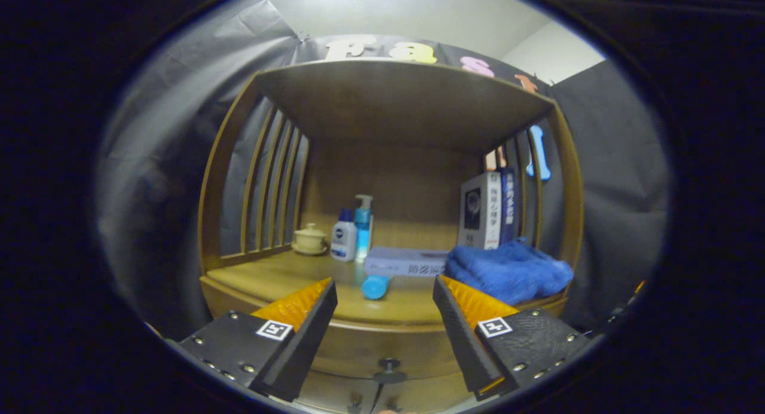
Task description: Pull open the drawer, take out the items inside it, and place them on the countertop above the cabinet.
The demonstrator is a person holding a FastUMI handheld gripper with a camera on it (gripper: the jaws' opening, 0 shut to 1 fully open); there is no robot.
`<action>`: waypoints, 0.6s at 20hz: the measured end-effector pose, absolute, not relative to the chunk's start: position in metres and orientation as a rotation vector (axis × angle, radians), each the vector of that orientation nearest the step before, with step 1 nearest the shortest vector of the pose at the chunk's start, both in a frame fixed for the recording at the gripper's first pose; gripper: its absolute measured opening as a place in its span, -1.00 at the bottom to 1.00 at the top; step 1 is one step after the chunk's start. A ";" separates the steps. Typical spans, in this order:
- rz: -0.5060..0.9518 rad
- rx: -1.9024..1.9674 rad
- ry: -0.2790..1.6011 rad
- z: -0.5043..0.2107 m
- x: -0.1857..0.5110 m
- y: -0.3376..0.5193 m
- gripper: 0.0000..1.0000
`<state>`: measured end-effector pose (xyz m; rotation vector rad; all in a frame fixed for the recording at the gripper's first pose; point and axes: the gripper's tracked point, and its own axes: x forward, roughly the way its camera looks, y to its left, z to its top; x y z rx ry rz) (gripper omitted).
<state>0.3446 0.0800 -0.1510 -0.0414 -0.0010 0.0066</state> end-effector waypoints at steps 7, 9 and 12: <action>0.029 -0.073 -0.031 -0.110 0.273 0.026 0.94; 0.051 -0.042 -0.070 -0.092 0.256 0.003 0.94; 0.061 -0.057 -0.164 -0.065 0.240 -0.049 0.93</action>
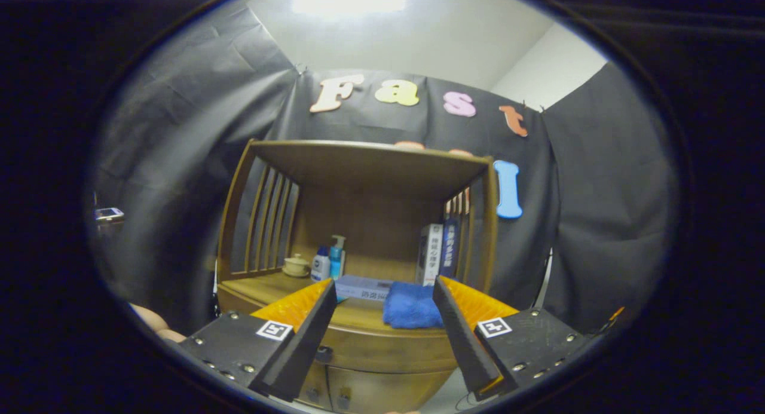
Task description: Pull open the drawer, take out the items inside it, and place them on the countertop above the cabinet.
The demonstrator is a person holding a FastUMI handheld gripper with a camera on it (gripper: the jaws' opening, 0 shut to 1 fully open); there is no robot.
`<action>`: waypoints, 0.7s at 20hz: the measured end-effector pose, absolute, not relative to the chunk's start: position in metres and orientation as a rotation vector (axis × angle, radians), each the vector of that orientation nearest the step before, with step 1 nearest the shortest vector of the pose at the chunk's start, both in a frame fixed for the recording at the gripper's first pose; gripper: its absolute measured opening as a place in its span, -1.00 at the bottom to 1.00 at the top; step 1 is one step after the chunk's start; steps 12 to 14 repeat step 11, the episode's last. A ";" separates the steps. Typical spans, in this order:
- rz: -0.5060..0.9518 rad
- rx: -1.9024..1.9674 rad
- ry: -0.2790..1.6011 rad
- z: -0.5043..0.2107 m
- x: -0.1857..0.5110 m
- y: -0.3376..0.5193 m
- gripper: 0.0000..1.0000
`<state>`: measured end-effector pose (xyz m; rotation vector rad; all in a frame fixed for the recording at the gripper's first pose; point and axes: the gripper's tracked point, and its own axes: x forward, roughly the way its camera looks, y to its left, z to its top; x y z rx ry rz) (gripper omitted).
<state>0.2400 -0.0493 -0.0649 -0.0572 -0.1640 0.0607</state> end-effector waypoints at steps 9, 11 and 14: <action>0.033 -0.003 -0.140 -0.109 0.246 -0.251 0.94; -0.017 0.042 -0.109 -0.140 0.252 -0.281 0.94; -0.017 0.042 -0.109 -0.140 0.252 -0.281 0.94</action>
